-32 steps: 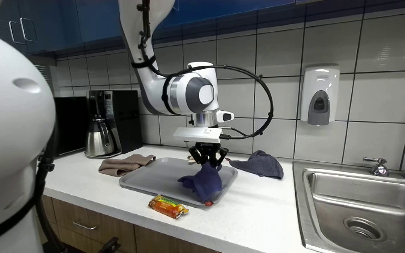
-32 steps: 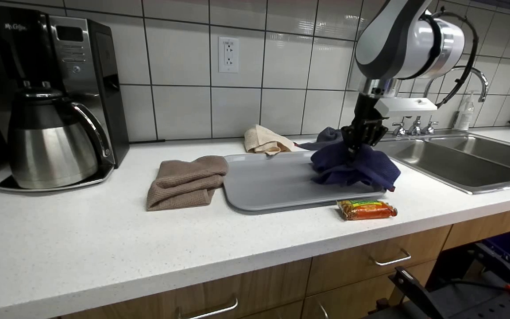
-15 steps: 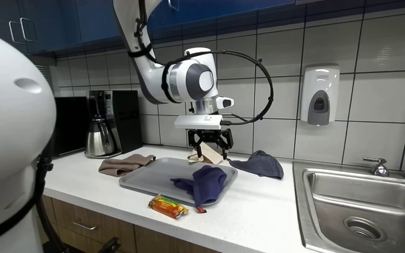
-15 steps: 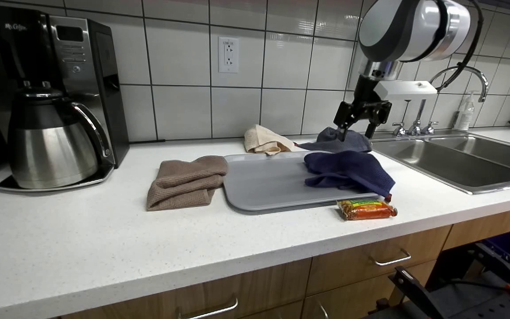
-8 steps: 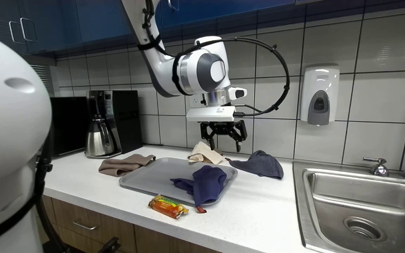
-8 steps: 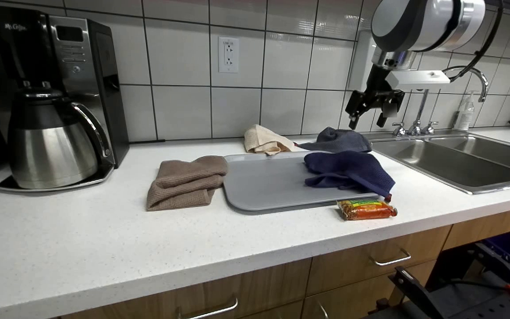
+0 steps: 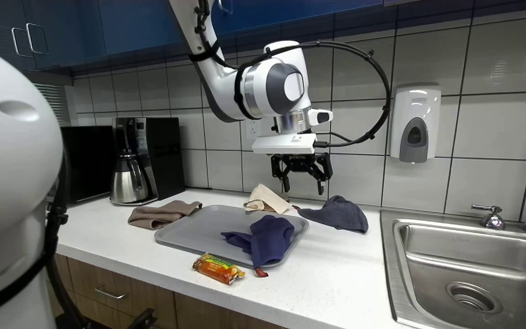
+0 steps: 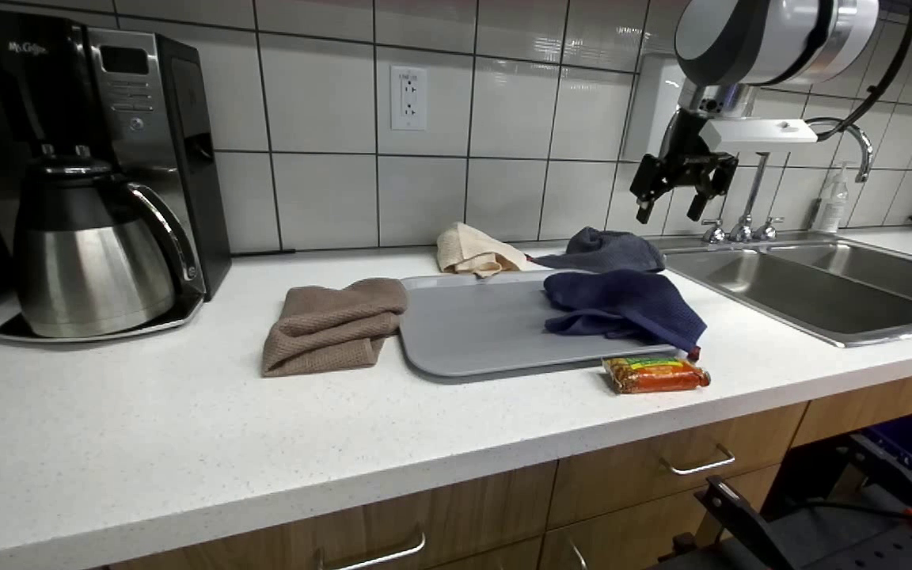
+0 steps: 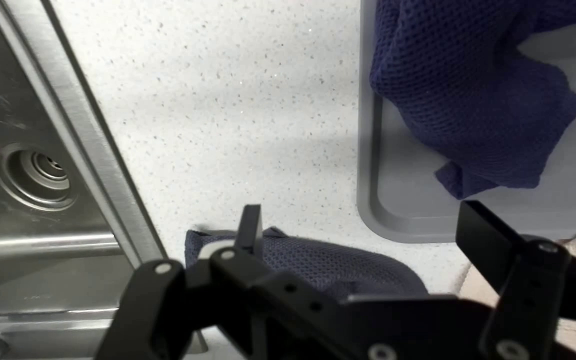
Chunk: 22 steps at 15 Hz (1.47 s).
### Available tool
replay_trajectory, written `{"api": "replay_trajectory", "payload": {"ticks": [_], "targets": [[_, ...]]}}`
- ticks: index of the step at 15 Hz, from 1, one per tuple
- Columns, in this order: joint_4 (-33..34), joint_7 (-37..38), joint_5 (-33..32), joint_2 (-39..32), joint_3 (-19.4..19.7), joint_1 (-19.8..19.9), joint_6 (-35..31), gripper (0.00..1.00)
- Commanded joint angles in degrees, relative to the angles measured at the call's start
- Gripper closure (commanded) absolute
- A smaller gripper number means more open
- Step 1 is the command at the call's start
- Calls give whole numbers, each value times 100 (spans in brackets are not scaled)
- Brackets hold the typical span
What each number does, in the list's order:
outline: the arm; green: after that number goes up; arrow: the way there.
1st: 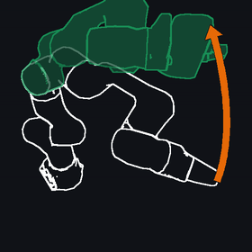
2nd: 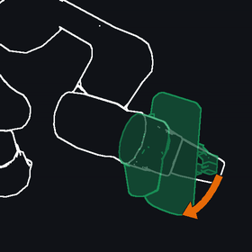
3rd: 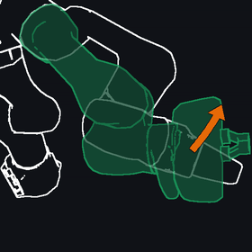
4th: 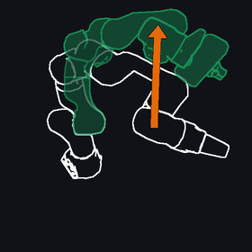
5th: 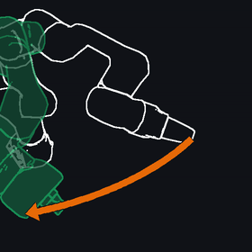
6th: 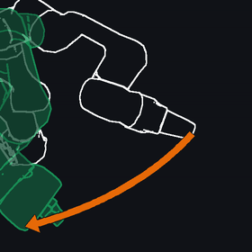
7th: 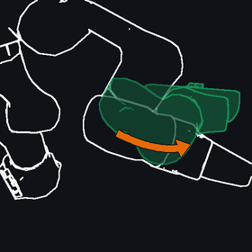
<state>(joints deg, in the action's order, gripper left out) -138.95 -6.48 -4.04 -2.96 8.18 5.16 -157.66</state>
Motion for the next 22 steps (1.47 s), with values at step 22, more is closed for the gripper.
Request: {"api": "replay_trajectory", "payload": {"ticks": [22], "targets": [[1538, 2345, 258, -1565, 285, -49, 48, 0]]}}
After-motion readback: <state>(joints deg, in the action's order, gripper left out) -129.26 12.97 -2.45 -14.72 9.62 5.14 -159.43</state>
